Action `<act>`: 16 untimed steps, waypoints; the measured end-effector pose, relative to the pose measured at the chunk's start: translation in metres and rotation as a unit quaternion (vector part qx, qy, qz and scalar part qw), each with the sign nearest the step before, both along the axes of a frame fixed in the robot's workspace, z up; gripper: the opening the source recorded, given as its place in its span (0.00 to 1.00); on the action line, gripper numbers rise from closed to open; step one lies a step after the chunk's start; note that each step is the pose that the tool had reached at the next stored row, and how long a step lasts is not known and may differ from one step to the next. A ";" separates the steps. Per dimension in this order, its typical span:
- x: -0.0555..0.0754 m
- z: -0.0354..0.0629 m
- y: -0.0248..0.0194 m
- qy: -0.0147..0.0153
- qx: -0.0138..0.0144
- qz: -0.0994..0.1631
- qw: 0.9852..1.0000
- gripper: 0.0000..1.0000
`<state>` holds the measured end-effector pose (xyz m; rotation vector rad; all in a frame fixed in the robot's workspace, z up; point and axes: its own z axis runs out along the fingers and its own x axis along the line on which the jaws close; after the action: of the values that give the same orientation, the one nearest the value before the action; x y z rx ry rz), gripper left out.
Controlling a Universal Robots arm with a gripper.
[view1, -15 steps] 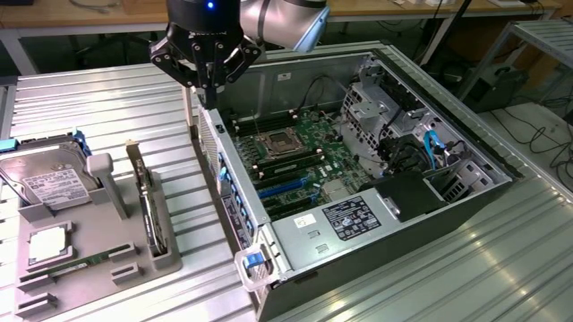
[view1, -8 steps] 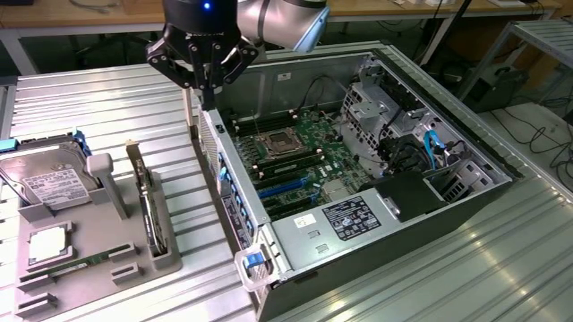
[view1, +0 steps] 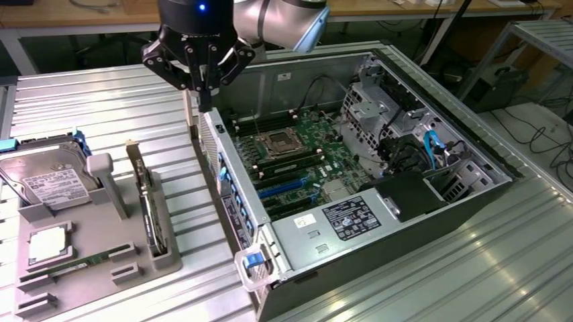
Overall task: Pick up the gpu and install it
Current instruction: 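Reach for the gpu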
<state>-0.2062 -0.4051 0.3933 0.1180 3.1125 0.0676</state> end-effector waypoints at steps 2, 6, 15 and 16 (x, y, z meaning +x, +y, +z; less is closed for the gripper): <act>-0.001 0.0000 -0.0003 0.000 0.000 0.000 1.000 0.11; -0.004 0.0000 -0.0010 0.000 0.000 0.000 1.000 0.11; -0.011 0.0000 -0.0022 0.000 0.000 0.000 1.000 0.11; -0.012 0.0000 -0.0024 0.000 0.000 0.000 1.000 0.11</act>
<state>-0.2179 -0.4075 0.3933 0.1180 3.1125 0.0676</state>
